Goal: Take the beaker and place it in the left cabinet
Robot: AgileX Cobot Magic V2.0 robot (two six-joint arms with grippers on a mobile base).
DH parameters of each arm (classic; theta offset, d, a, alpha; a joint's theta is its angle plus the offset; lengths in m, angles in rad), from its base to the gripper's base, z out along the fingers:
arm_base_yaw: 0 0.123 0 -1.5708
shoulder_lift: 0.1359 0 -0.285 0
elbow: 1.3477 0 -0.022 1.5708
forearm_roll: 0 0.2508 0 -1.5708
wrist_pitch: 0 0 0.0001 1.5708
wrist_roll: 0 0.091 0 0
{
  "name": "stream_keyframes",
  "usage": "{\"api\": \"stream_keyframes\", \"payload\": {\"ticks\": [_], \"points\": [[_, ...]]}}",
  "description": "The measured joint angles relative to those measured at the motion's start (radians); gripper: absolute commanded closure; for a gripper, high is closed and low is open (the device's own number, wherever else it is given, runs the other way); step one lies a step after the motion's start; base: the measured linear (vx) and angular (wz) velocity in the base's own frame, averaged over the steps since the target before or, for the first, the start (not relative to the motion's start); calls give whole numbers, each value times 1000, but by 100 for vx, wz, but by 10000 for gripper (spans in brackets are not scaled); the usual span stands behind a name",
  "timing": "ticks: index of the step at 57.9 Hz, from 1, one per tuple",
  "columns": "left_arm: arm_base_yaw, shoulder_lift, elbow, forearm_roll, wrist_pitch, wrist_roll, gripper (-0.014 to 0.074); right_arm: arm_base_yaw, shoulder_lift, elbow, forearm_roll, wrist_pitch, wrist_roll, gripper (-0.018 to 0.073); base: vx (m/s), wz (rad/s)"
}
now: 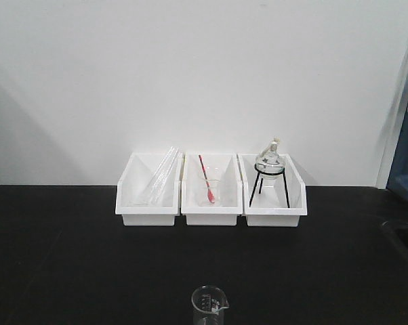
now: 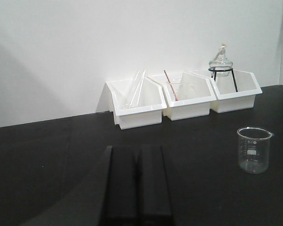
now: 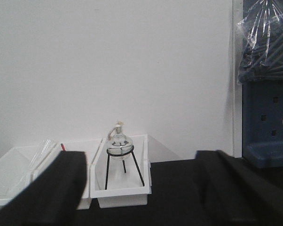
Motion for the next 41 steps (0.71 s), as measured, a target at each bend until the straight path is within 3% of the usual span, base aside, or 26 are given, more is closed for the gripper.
{"api": "stream_keyframes", "payload": {"ticks": [21,22,27,34,41], "points": [[0,0,0,0,0,0,596,0,13,0,22,-51,0,-120,0,0],[0,0,0,0,0,0,596,0,202,22,-33,-207,0,-57,0,0],[0,0,0,0,0,0,596,0,270,94,-79,-303,0,-48,0,0],[0,0,0,0,0,0,596,0,370,226,-182,-542,45,-43,0,0],[0,0,0,0,0,0,596,0,491,326,-332,-782,102,-37,0,0]]}}
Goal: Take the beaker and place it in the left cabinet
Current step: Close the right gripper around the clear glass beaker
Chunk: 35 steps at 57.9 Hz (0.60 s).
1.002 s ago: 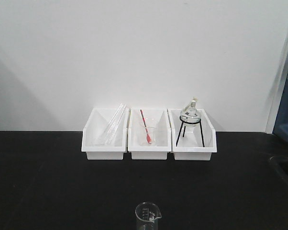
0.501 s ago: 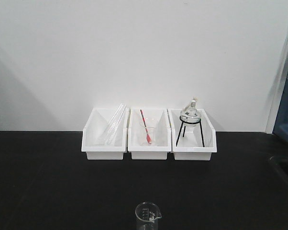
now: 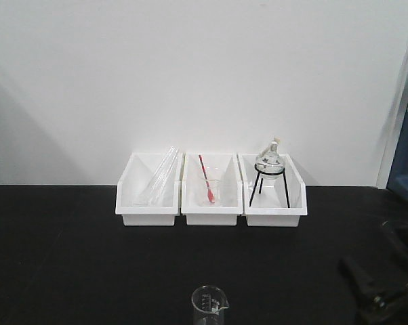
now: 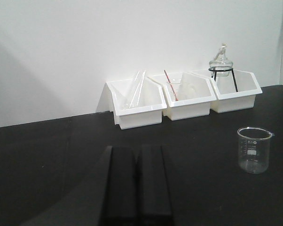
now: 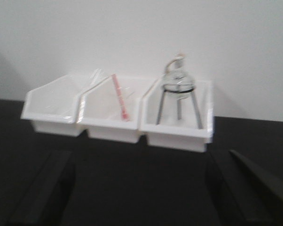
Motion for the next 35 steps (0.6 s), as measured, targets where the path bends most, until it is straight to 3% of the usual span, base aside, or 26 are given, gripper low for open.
{"api": "stream_keyframes", "payload": {"ticks": [11,35], "points": [[0,0,0,0,0,0,596,0,239,15,-196,-241,37,-32,0,0],[0,0,0,0,0,0,596,23,601,-151,-348,-264,35,-32,0,0]]}}
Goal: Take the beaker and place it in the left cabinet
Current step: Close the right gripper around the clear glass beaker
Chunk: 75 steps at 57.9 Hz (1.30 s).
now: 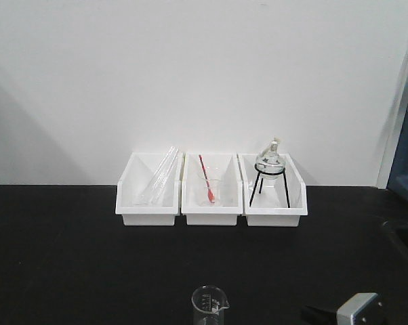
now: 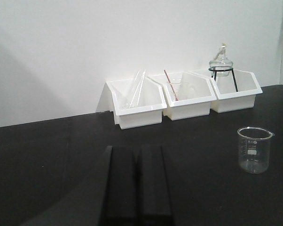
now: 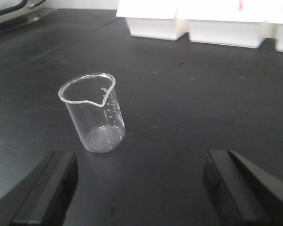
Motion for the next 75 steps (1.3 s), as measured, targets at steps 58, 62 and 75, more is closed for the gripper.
{"api": "stream_keyframes", "payload": {"ticks": [58,62,75], "points": [[0,0,0,0,0,0,596,376,460,-543,193,-7,-5,-9,0,0],[0,0,0,0,0,0,596,385,475,-569,215,-6,-5,33,0,0],[0,0,0,0,0,0,596,401,480,-600,293,-6,-5,344,0,0]]}}
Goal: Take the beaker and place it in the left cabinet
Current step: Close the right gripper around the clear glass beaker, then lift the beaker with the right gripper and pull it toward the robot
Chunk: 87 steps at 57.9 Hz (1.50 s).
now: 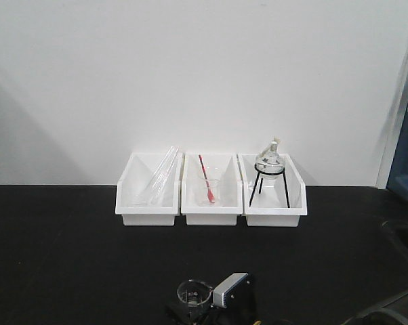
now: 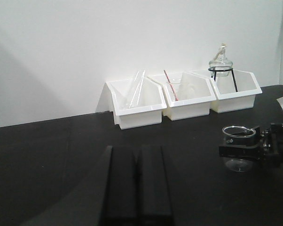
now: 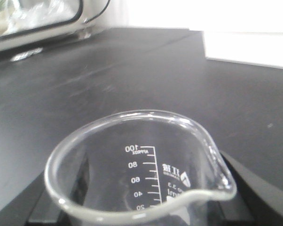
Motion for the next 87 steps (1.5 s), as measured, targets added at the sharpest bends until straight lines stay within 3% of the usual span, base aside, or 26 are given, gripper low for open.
{"api": "stream_keyframes", "payload": {"ticks": [8,18,27,44,68,76,87], "points": [[0,0,0,0,0,0,596,0,0,1,15,0,0,575,0,0],[0,0,0,0,0,0,596,0,-34,23,2,25,5,566,0,0],[0,0,0,0,0,0,596,0,-176,86,-9,143,6,565,0,0],[0,0,0,0,0,0,596,0,-649,237,-9,527,75,565,0,0],[0,0,0,0,0,0,596,0,-1401,406,8,1269,110,565,0,0],[0,0,0,0,0,0,596,0,-1598,468,11,1381,110,565,0,0],[0,0,0,0,0,0,596,0,-1733,539,3,1419,110,565,0,0]]}}
